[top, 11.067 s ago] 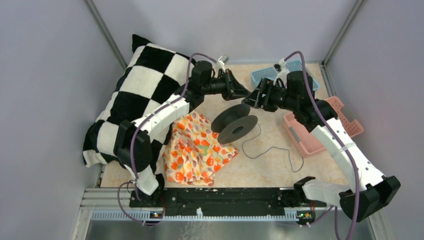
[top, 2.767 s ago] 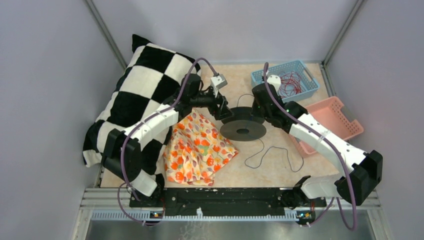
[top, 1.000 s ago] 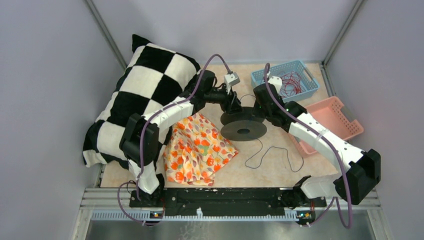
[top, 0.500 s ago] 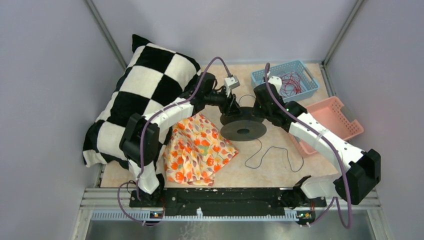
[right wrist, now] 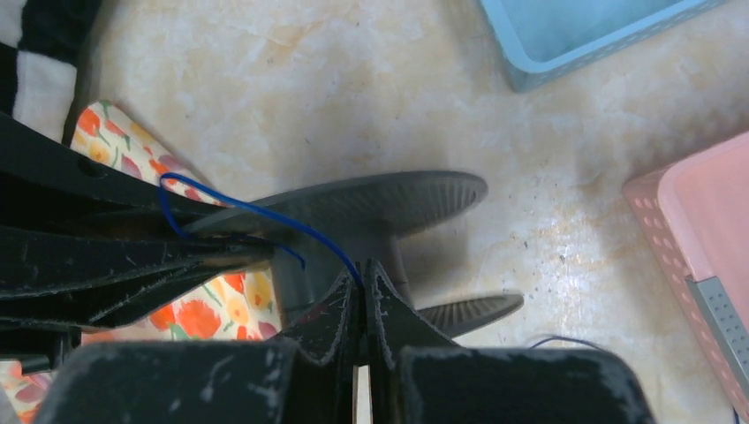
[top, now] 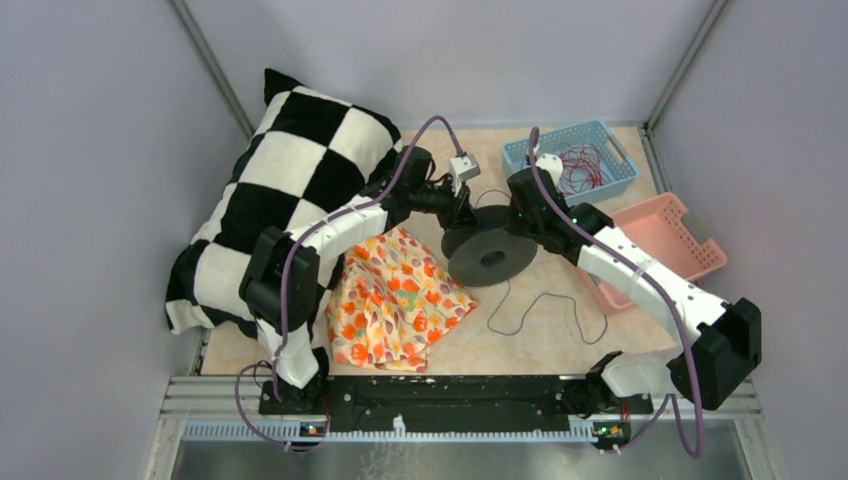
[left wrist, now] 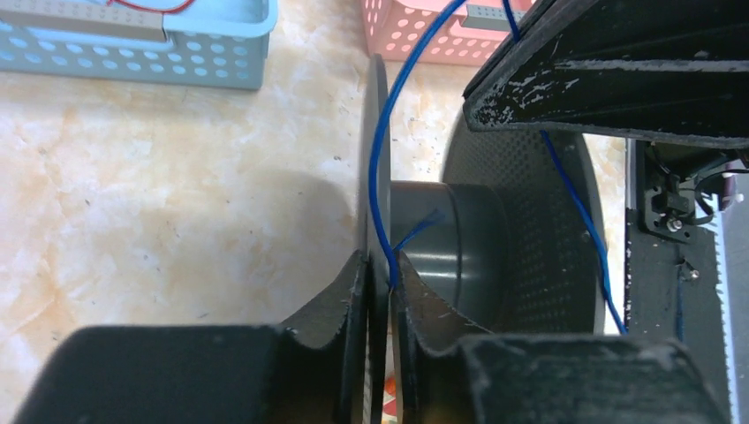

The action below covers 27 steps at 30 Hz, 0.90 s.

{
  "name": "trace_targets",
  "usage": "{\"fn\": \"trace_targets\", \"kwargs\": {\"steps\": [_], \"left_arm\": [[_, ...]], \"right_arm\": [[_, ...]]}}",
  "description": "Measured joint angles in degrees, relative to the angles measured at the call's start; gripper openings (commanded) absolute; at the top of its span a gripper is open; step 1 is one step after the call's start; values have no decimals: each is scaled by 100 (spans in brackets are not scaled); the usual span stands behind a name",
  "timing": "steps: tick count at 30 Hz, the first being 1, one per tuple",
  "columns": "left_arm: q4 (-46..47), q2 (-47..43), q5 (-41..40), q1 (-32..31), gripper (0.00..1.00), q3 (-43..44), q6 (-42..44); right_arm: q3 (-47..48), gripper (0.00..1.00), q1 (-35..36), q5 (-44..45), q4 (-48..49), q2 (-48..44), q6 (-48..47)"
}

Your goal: Wrap the cables

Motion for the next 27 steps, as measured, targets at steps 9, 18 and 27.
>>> {"fn": "trace_targets", "kwargs": {"steps": [9,18,27], "left_arm": [[-63,0,35,0,0,-50,-175],[-87,-7,-144,0,0,-50,-431],[-212,-516,-662,0,0,-369,-555]], "right_arm": [[-79,62,-9,-175,162,-37,-42],[-98,88,-11,-273,146,-216,-208],[87,94,-42,-146,-136,-822,-385]]}}
